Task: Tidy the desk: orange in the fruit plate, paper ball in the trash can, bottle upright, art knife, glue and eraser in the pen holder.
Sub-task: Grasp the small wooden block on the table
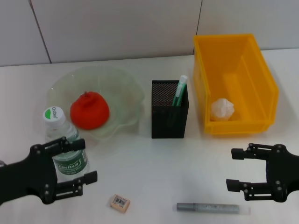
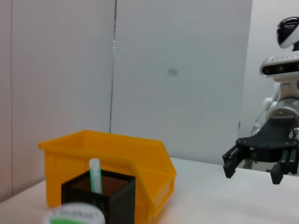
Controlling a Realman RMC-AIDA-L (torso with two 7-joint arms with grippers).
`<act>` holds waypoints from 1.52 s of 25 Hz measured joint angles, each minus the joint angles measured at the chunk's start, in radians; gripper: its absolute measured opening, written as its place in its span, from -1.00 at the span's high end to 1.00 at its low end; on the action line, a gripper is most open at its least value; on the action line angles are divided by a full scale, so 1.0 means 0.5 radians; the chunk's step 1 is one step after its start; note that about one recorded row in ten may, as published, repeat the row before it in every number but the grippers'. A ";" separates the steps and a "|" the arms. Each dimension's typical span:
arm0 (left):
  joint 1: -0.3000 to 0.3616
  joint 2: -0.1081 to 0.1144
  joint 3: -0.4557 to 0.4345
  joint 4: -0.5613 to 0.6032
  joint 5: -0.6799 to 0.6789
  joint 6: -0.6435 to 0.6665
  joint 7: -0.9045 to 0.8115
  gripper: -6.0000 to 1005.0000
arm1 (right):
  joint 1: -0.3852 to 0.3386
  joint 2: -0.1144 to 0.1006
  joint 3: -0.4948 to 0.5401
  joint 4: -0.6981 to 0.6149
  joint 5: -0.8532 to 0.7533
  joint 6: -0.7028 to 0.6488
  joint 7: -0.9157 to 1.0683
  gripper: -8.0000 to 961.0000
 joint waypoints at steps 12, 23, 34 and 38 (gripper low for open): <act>0.625 0.018 1.620 1.612 -0.647 -0.628 -1.015 -0.49 | 0.018 0.001 0.062 -0.143 0.005 -0.013 -0.151 -0.66; 0.568 0.010 1.970 2.019 -0.041 -0.689 -1.810 -0.49 | 0.015 -0.003 0.068 -0.192 -0.017 -0.010 -0.256 -0.66; 0.426 0.005 2.099 2.041 0.287 -0.759 -2.412 -0.50 | 0.013 -0.002 0.090 -0.259 -0.017 -0.006 -0.310 -0.66; 0.395 0.005 2.233 2.066 0.389 -0.759 -2.496 -0.50 | 0.018 -0.002 0.097 -0.271 -0.015 -0.013 -0.310 -0.66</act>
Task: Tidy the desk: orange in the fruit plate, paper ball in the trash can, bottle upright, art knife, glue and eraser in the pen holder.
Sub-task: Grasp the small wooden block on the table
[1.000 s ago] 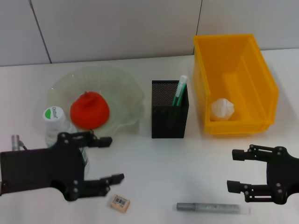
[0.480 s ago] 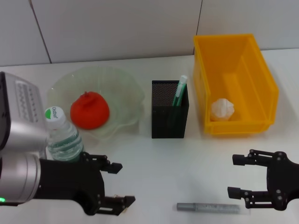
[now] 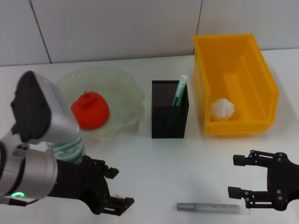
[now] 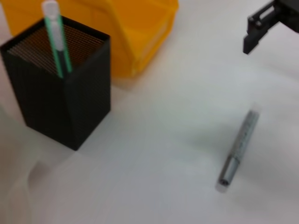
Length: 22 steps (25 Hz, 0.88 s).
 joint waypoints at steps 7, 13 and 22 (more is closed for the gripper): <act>-0.057 -0.002 0.077 0.013 0.047 -0.010 -0.073 -0.50 | -0.011 0.000 0.018 -0.007 0.000 -0.002 -0.001 -0.66; -0.130 -0.003 0.128 0.006 0.142 -0.005 -0.249 -0.53 | -0.017 0.001 0.018 -0.011 -0.002 -0.003 -0.059 -0.66; -0.153 -0.003 0.249 0.023 0.297 0.002 -0.450 -0.63 | -0.015 0.003 0.018 -0.059 0.007 -0.006 -0.147 -0.66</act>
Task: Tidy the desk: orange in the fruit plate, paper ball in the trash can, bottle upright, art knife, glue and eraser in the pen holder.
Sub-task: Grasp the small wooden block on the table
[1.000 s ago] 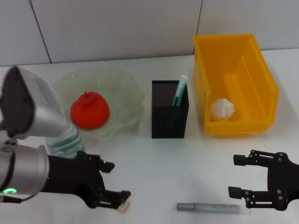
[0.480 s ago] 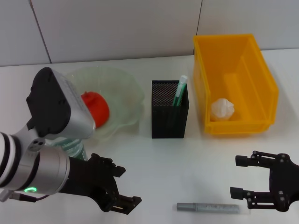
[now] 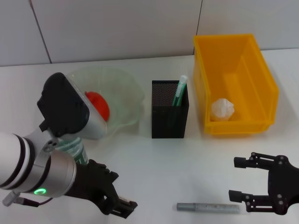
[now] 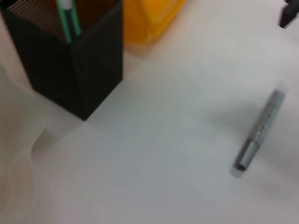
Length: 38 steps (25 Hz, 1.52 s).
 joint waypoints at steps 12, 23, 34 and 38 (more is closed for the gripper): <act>-0.051 0.000 0.063 0.003 0.104 -0.011 -0.146 -0.63 | 0.011 -0.003 0.003 -0.062 0.005 0.022 -0.033 -0.66; -0.055 0.000 0.113 0.020 0.126 -0.028 -0.173 -0.62 | 0.016 -0.003 0.078 -0.111 0.006 0.006 -0.097 -0.66; -0.063 0.000 0.114 0.023 0.129 -0.031 -0.186 -0.62 | 0.011 -0.001 0.080 -0.121 0.005 0.007 -0.111 -0.66; -0.066 0.000 0.116 0.024 0.156 -0.031 -0.192 -0.62 | 0.017 0.000 0.080 -0.143 0.006 0.009 -0.112 -0.66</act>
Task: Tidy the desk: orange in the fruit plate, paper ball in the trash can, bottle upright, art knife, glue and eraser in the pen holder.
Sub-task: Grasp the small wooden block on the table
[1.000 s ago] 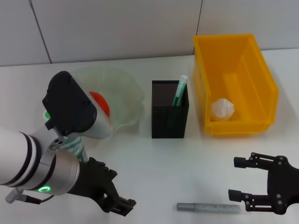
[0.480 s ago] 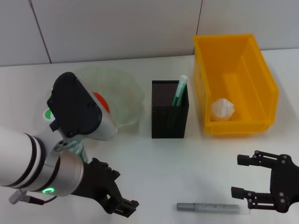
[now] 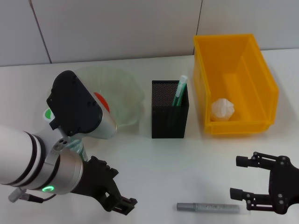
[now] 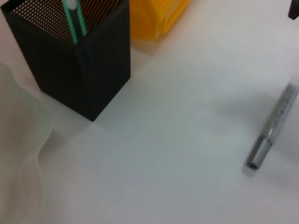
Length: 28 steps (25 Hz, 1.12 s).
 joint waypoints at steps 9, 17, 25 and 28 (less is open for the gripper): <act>-0.017 0.000 0.008 0.002 0.061 -0.002 -0.006 -0.62 | 0.003 -0.002 0.000 -0.015 0.001 0.002 -0.003 -0.65; -0.028 0.000 0.043 -0.014 0.081 -0.007 -0.027 -0.62 | 0.003 -0.003 0.000 -0.016 0.001 0.001 -0.003 -0.65; -0.076 0.000 0.152 -0.113 0.081 -0.062 -0.038 -0.61 | 0.002 -0.003 0.000 -0.016 -0.002 0.008 -0.002 -0.65; -0.086 0.000 0.168 -0.140 0.081 -0.090 -0.039 -0.61 | 0.002 -0.003 0.000 -0.016 -0.003 0.010 -0.002 -0.65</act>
